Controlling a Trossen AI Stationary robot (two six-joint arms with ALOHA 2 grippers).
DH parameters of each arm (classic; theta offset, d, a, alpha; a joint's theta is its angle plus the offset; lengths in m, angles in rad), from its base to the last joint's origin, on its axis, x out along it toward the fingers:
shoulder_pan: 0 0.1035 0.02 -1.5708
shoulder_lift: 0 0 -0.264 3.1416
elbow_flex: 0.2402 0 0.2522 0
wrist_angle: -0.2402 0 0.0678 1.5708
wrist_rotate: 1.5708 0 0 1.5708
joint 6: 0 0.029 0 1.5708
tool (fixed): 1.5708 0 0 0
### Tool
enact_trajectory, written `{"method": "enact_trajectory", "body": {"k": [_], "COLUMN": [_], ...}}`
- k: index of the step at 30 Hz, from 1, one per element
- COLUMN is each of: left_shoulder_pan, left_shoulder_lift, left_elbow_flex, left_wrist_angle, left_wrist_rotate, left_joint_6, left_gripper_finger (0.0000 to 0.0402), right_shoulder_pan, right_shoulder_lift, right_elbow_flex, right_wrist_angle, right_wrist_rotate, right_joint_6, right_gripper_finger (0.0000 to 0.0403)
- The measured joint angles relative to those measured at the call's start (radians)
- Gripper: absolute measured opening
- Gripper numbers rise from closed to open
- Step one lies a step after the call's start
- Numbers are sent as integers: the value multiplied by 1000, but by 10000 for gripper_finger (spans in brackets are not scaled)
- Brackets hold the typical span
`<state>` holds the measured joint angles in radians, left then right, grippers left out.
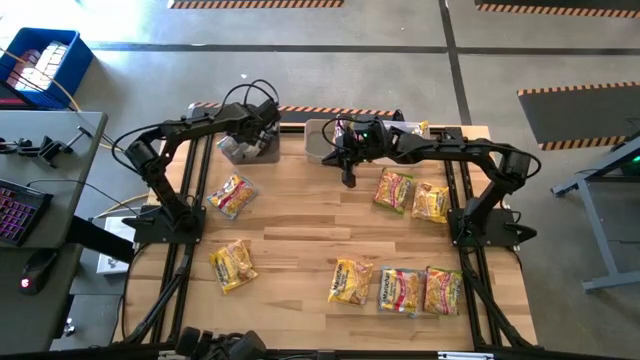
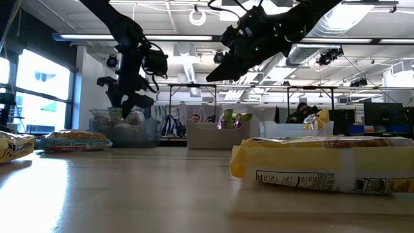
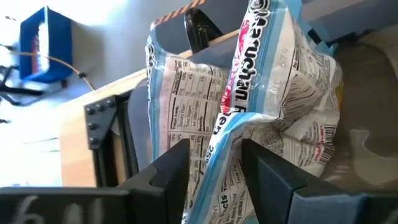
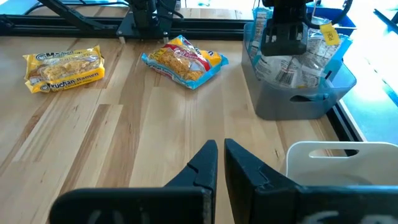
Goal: Sort Maruchan noodles
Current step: Put the top right blue noodle pack into the black bin, then put the top yellow noodle pack into the transparent bin
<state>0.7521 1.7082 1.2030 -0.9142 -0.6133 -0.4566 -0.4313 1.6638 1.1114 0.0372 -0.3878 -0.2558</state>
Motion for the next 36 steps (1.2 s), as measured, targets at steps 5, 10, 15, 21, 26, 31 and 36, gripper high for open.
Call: {"method": "enact_trajectory", "body": {"k": [5,10,15,21,26,31,36], "left_shoulder_pan": [-2,-10,-20,-72,-148,-236,-303], "left_shoulder_lift": [0,-33,-120,-317,-489,-580,-573], "left_elbow_flex": [0,0,0,-188,-459,-679,-821], "left_wrist_angle": [-1,-2,3,320,758,1161,1495], "left_wrist_rotate": [-18,-69,-96,48,324,535,728], "left_joint_6": [56,115,128,217,290,295,305], "left_gripper_finger": [137,135,127,98,70,50,37], "right_shoulder_pan": [0,0,1,7,44,104,182], "right_shoulder_lift": [0,0,-9,-72,-115,-172,-281], "right_elbow_flex": [0,0,0,0,-90,-288,-420], "right_wrist_angle": [0,0,-27,-105,-38,154,161], "right_wrist_rotate": [0,3,107,176,240,382,564], "right_joint_6": [3,3,-15,-52,-63,36,189], "right_gripper_finger": [11,11,11,4,0,0,0]}}
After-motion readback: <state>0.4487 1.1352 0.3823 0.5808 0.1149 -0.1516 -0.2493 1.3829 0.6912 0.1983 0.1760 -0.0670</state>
